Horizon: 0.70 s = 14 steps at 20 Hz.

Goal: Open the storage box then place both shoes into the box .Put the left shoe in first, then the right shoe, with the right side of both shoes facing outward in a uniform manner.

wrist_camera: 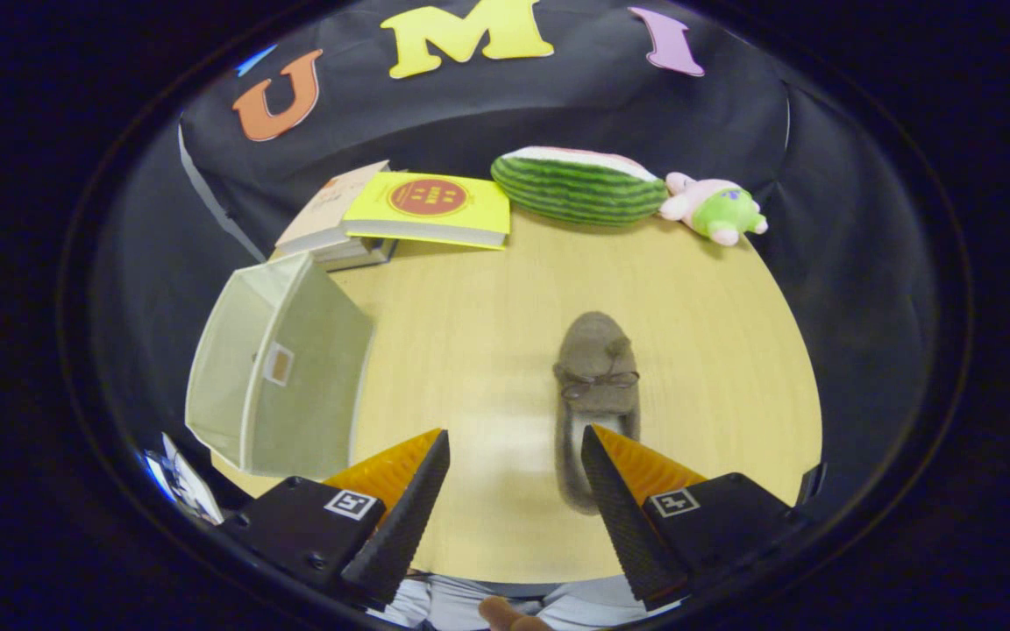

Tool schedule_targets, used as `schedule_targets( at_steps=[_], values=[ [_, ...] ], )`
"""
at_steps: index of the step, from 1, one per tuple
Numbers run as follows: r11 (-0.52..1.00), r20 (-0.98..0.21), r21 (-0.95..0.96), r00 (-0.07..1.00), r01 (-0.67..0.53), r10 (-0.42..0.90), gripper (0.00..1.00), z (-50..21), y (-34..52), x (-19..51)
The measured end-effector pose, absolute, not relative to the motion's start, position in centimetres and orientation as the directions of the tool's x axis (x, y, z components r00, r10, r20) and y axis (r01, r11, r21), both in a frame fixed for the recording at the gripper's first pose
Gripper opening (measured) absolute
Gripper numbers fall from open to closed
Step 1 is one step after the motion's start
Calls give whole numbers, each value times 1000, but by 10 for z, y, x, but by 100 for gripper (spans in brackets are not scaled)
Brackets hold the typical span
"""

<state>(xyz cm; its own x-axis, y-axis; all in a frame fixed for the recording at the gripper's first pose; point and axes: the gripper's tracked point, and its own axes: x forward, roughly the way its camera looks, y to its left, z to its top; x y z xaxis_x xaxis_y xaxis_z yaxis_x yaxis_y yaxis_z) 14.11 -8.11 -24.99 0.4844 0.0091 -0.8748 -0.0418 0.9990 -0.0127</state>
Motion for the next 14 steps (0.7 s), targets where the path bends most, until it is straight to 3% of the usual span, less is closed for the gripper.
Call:
schedule_targets(
  at_steps=[4, 7, 10, 13, 14],
  values=[
    [996, -921, -8, 388, 84, -40, 96, -289, -139, 140],
    [993, -957, -2, 287, 121, -36, 93, -322, -167, 142],
    [993, -965, -29, 256, 111, -57, 87, -340, -185, 154],
    [997, -967, 0, 253, 75, -19, 58, -351, -181, 165],
    [998, -969, 27, 247, 64, 11, 39, -355, -174, 165]
  ],
)
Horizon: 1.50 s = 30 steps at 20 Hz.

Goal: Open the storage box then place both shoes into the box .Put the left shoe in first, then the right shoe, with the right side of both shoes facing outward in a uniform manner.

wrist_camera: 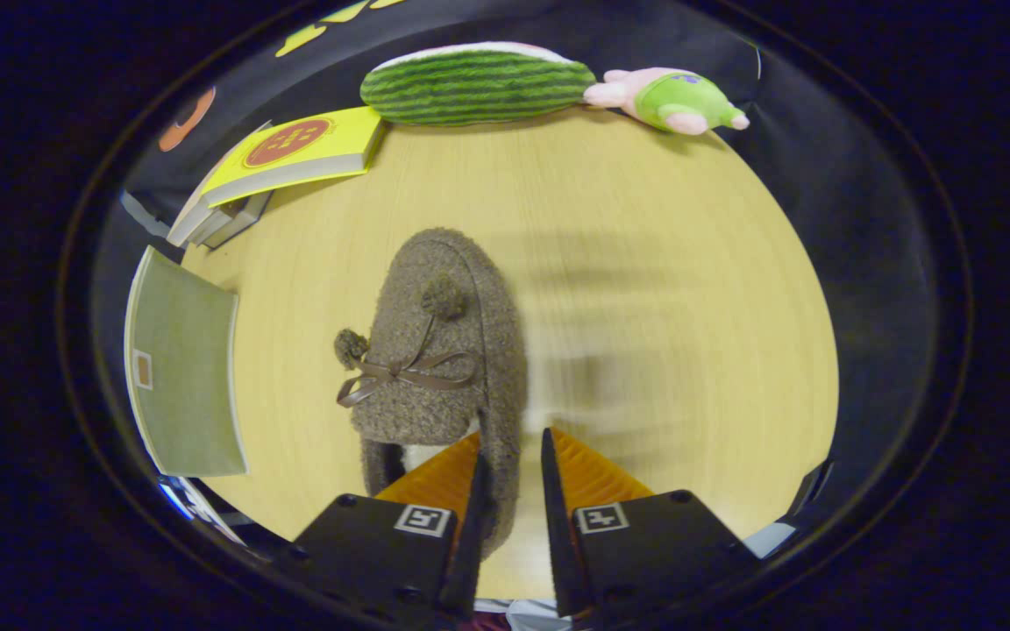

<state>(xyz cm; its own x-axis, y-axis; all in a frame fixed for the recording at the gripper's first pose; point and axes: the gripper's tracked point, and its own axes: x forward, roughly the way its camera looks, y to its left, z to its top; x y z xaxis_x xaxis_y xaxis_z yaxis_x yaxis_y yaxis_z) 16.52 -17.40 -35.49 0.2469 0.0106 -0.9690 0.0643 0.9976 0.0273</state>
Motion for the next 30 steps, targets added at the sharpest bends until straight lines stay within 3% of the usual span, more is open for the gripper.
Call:
schedule_targets(
  at_steps=[2, 4, 8, 14, 30],
  values=[
    [998, -966, 34, 259, 54, 19, 16, -356, -175, 169],
    [994, -963, 69, 265, 83, 45, 7, -351, -177, 168],
    [983, -957, 140, 272, 117, 104, 6, -329, -172, 165],
    [979, -930, 145, 357, 143, 86, 6, -273, -158, 173],
    [959, -863, 284, 443, 26, 244, 6, -185, 41, 162]
  ],
)
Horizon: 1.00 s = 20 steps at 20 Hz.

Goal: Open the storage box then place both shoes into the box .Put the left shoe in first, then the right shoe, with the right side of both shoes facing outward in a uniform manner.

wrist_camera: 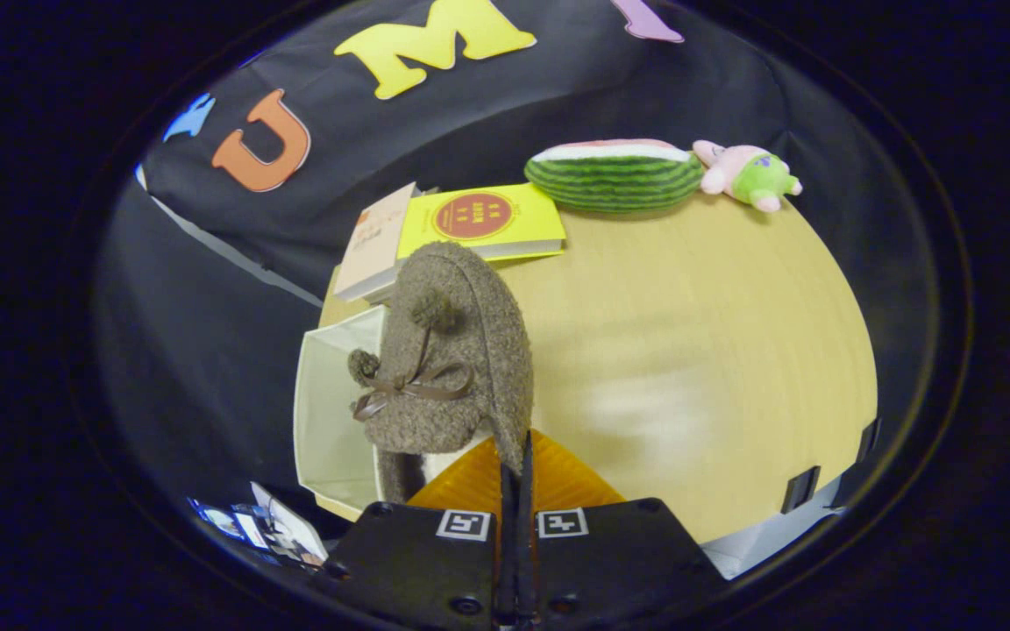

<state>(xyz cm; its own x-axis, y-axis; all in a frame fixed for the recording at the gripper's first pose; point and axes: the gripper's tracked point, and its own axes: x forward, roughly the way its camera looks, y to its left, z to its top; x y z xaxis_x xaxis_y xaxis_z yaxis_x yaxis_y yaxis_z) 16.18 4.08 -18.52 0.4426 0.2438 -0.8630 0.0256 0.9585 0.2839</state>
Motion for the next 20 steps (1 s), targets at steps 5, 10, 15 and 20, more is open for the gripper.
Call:
schedule_targets(
  at_steps=[5, 10, 15, 20],
  values=[
    [944, -825, 329, 480, -21, 298, 6, -173, 116, 164],
    [918, -781, 388, 499, -81, 375, 6, -181, 184, 162],
    [928, -800, 367, 489, -61, 348, 6, -216, 208, 163],
    [955, -824, 298, 502, -13, 264, 7, -245, 198, 170]
  ],
)
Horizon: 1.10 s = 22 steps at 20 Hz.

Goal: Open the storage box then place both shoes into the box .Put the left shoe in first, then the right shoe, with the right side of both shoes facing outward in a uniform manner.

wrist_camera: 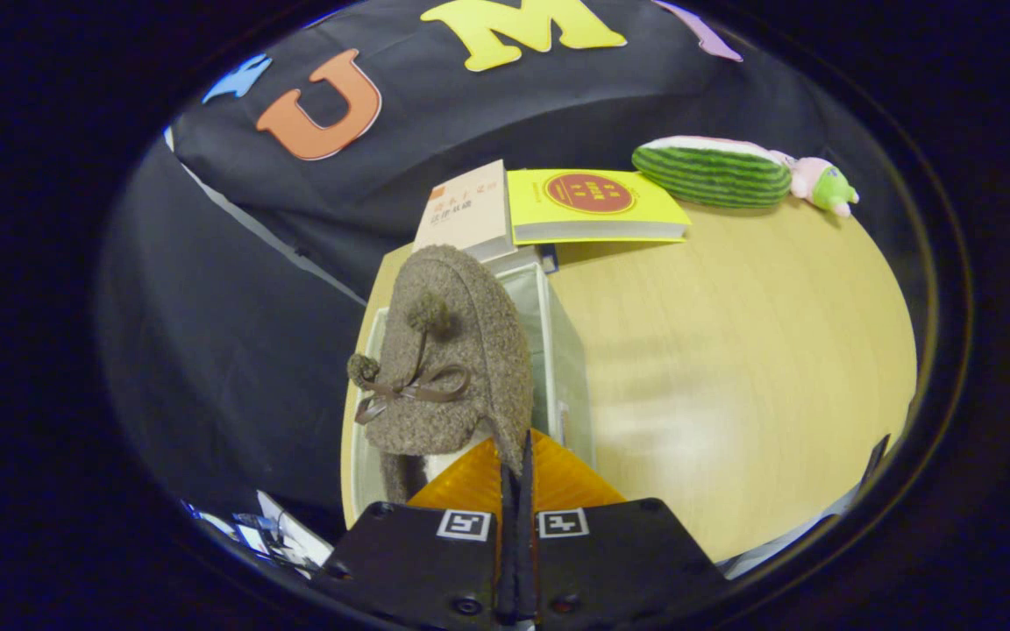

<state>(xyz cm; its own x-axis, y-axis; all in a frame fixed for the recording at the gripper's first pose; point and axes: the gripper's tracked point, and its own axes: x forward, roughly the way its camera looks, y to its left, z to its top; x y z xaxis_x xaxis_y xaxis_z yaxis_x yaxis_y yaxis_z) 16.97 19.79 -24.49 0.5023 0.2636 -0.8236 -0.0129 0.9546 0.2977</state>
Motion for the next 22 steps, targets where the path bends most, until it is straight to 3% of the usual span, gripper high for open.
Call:
schedule_targets(
  at_steps=[3, 5, 6, 9, 13, 22],
  values=[
    [954, -804, 299, 529, -35, 271, 9, -243, 198, 172],
    [938, -771, 337, 549, -78, 322, 17, -238, 204, 170],
    [921, -730, 368, 575, -125, 370, 30, -228, 211, 170],
    [953, -639, 247, 710, -175, 296, 100, -204, 183, 172],
    [969, -486, 171, 840, -180, 242, 100, -159, 158, 166],
    [979, -134, 101, 973, -176, 189, 100, -32, 104, 105]
  ],
)
